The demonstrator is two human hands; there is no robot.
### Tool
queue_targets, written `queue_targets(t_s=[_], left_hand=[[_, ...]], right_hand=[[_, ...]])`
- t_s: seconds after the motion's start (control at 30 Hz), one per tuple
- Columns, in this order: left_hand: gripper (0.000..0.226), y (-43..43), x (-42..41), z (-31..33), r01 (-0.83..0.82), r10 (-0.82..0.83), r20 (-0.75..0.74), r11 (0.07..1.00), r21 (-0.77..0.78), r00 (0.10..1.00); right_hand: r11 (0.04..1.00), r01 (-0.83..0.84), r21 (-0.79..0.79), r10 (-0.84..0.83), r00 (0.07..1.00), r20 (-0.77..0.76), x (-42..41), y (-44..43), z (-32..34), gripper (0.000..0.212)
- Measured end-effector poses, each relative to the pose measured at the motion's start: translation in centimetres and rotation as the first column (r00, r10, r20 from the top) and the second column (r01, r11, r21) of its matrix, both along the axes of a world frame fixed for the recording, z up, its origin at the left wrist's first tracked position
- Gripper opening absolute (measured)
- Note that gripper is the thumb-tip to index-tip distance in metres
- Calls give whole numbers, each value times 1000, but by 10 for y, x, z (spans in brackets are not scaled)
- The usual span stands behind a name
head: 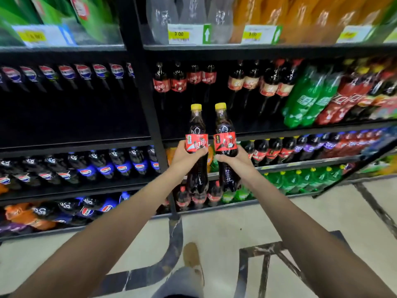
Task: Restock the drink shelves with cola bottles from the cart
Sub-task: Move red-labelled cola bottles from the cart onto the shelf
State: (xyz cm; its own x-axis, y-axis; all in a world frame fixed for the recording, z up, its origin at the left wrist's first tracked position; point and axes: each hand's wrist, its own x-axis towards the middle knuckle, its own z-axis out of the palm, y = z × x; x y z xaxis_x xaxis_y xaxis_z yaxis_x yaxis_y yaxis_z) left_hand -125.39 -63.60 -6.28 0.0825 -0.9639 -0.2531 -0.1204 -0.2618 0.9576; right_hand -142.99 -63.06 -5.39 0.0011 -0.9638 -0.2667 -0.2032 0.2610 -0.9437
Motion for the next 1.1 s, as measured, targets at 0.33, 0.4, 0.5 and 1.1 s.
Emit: queue_targets(t_s=[0.33,0.4,0.5,1.1], left_hand=[[49,-145,3,14,-27,25,-17,985,-168,1000],[55,-163,6,15,-27,32,21,979,-201,999],[60,-181,11,10,8,7,66,974,-225,998],[80,-204,10,-27,109,-92,81,965,-237,992]], right_hand=[[991,61,-122,-53,996,68,28,-146,6,55],[986,70,-149,-58,995,82,32,-165,7,57],[981,55,-184,-40,996,83,33,-186,4,62],[977,-50,-208,57,998,30,22,-228,-36,78]])
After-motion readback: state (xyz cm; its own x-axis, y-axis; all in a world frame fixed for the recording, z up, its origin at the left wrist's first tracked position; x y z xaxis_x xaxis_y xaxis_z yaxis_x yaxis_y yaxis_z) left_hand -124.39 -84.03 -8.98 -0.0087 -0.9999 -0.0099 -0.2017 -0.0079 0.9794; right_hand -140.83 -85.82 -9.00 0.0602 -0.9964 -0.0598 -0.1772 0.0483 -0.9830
